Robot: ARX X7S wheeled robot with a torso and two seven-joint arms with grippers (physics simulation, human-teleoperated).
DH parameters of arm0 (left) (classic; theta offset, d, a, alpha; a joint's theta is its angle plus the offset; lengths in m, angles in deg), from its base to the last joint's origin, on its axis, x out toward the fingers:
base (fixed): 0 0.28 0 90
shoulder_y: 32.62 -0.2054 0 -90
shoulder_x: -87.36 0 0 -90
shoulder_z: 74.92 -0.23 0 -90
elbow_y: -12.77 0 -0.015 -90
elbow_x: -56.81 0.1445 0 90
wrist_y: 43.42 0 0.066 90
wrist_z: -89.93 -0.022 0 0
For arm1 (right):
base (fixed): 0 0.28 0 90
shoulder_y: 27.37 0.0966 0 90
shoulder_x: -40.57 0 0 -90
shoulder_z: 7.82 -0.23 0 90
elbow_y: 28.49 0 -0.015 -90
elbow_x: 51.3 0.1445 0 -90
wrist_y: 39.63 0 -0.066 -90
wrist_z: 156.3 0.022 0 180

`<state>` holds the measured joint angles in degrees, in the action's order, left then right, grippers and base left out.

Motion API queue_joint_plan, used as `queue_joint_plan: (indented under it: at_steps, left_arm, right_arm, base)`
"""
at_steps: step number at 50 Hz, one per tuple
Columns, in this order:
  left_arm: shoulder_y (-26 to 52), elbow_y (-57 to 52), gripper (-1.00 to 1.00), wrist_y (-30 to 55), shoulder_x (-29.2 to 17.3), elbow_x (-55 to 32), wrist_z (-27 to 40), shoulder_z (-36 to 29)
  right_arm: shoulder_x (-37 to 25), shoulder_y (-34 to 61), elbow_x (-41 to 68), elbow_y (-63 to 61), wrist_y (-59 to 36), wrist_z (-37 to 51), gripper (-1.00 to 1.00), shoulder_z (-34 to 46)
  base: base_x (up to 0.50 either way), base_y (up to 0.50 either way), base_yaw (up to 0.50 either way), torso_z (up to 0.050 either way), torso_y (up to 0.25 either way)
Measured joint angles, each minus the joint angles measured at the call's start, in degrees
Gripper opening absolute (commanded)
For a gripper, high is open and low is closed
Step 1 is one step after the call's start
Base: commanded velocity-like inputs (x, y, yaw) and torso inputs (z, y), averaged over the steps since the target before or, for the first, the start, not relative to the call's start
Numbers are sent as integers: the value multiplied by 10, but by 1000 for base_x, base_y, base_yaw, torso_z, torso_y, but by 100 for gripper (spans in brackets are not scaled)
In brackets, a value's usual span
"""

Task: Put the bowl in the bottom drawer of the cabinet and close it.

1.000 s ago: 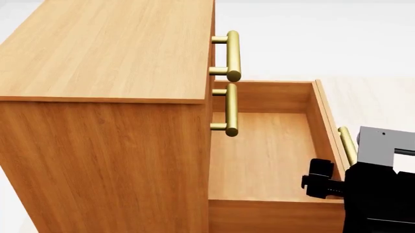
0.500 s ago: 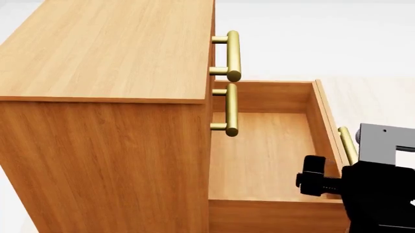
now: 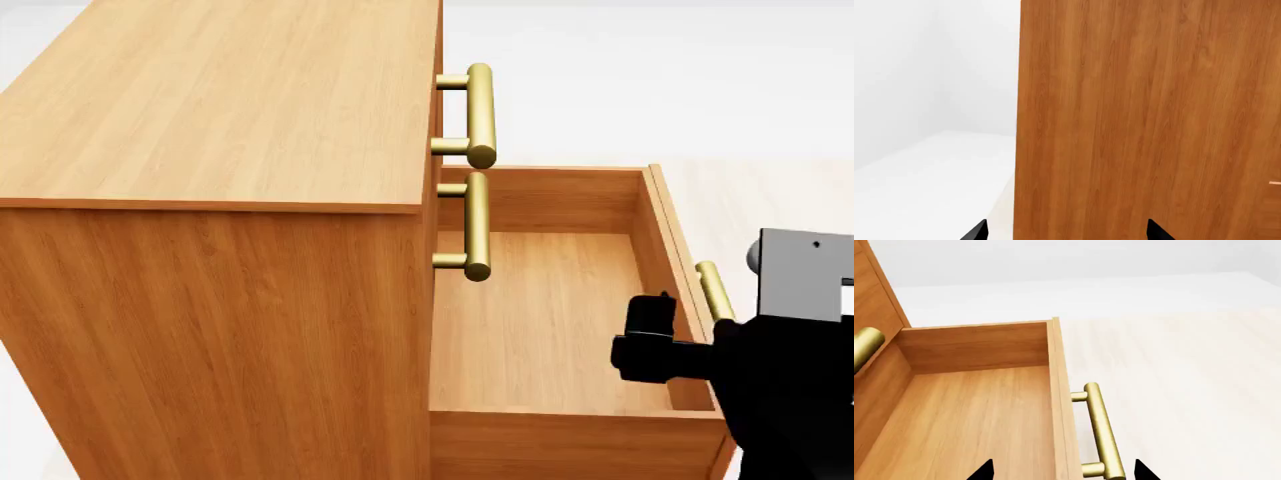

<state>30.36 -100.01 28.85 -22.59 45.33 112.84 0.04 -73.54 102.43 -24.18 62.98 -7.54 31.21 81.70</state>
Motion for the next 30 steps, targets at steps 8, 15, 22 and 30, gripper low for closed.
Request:
queue_joint_plan:
  at_steps: [8,15,22,30]
  left_arm:
    - [0,3,100,-13,-4,-8,-8,-3]
    - [-3,-2,100,-17,-10,-15,-14,-7]
    - [-5,-5,100,-21,-13,-17,-16,-10]
    - [-3,3,100,-29,-12,-18,-18,-12]
  right_arm:
    - [-10,-7,6,-54,-13,18,100,-19]
    - [-20,-14,7,-97,-16,33,100,-36]
    - [-30,-22,4,-130,-17,49,100,-52]
    - [-39,-29,-4,-153,-13,70,100,-73]
  base:
    - [0,0,0,0,0]
    - [0,0,0,0,0]
    - [0,0,0,0,0]
    - [0,0,0,0,0]
